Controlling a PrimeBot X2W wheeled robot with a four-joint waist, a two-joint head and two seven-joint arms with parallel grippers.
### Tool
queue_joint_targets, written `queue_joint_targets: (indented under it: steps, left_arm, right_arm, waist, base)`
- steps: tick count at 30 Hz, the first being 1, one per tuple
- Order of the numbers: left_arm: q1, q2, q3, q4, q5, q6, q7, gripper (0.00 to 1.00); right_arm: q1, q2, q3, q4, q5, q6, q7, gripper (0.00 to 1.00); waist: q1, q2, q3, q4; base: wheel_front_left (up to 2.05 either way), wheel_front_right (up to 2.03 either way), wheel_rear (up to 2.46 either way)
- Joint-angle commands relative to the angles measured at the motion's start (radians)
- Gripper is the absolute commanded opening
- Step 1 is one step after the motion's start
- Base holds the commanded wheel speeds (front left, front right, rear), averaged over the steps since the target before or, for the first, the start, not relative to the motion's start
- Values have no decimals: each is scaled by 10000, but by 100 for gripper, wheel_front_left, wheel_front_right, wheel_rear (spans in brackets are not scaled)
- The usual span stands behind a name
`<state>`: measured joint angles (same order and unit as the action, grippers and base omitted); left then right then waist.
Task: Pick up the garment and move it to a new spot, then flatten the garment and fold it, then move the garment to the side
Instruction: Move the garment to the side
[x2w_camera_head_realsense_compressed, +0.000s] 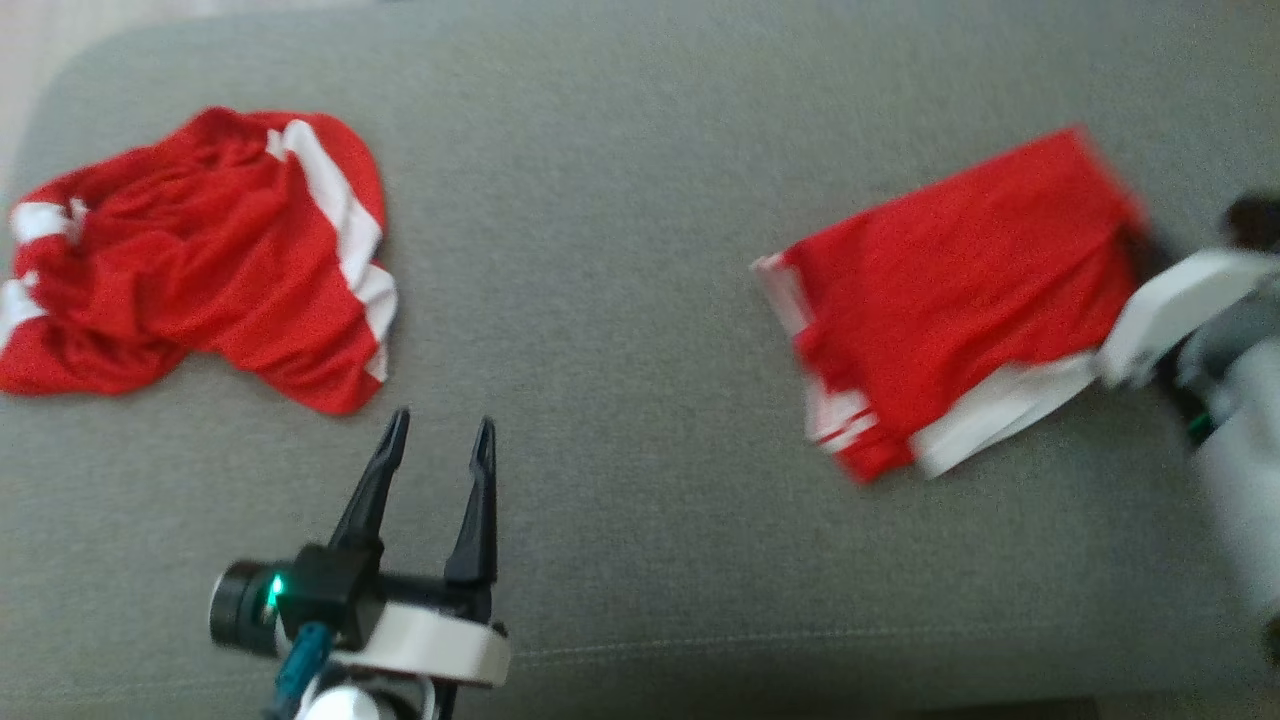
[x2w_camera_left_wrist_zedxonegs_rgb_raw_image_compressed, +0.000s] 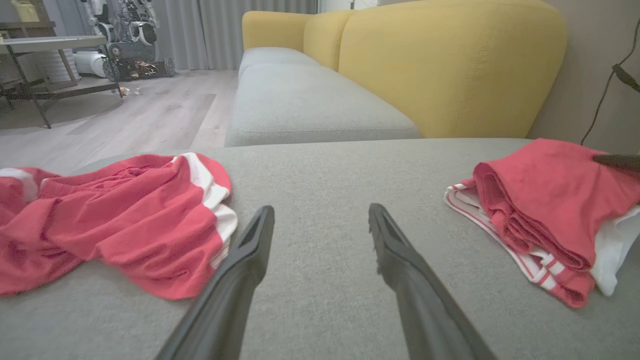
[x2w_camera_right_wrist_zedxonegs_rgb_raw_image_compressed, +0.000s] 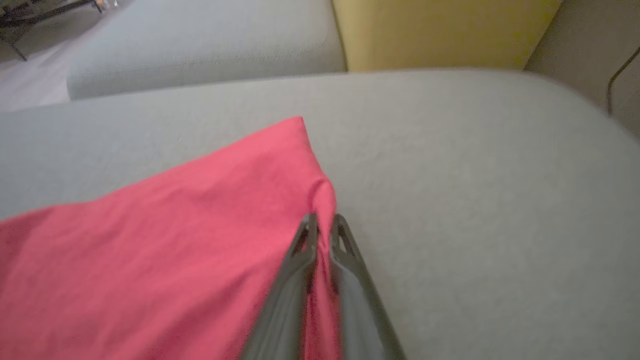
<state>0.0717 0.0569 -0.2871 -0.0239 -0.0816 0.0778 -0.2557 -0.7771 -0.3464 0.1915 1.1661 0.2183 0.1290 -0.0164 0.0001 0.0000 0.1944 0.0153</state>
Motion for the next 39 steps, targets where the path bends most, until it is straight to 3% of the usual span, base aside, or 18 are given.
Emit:
queue_joint_targets:
  steps: [1, 8, 15, 27, 33, 34, 35, 36, 39]
  left_arm:
    - [-508, -66, 217, -387, 65, -52, -61, 100]
    - [-1161, -66, 184, -430, 299, -64, -61, 100]
    - [-1757, -59, 137, -451, 730, 58, -61, 100]
    - [-2476, 457, 142, -643, 1034, 325, -61, 100]
    - [-2542, 511, 101, -665, 916, 464, -61, 100]
    - [-2553, 510, 87, -671, 904, 481, -61, 100]
    - [-2553, 510, 87, -671, 904, 481, -61, 100]
    - [-2564, 508, 68, -674, 885, 486, -61, 100]
    - [-2598, 509, 24, -655, 822, 474, -61, 100]
  right_arm:
    - [-485, -287, 33, -220, -236, 17, -139, 0]
    - [-1853, -1222, -932, 39, -1440, 17, -135, 0]
    - [-2565, -1952, -1981, -658, -3622, 17, 20, 0]
    - [-1764, -1483, -4339, -3331, -6745, 17, 1078, 0]
    - [-1227, -1108, -4925, -4462, -7819, 17, 1233, 0]
    - [-1164, -1057, -5110, -4680, -7940, 17, 1177, 23]
    - [-1164, -1057, -5110, -4680, -7940, 17, 1177, 23]
    - [-1084, -1002, -5273, -4894, -8073, 17, 1110, 100]
    - [-852, -753, -5511, -5354, -8303, 17, 731, 100]
  waist:
    - [-1, 0, 422, -329]
    - [-1, 0, 1174, -771]
    - [-1, 0, 1855, -1007]
    - [-1, 0, 2368, -1285]
    - [-1, 0, 2502, -1331]
    - [-1, 0, 2522, -1333]
    - [-1, 0, 2522, -1333]
    - [-1, 0, 2534, -1331]
    - [-1, 0, 2529, -1313]
  base:
    - [0, 0, 0]
    - [0, 0, 0]
    - [0, 0, 0]
    - [0, 0, 0]
    - [0, 0, 0]
    - [0, 0, 0]
    - [0, 0, 0]
    - [0, 0, 0]
    - [0, 0, 0]
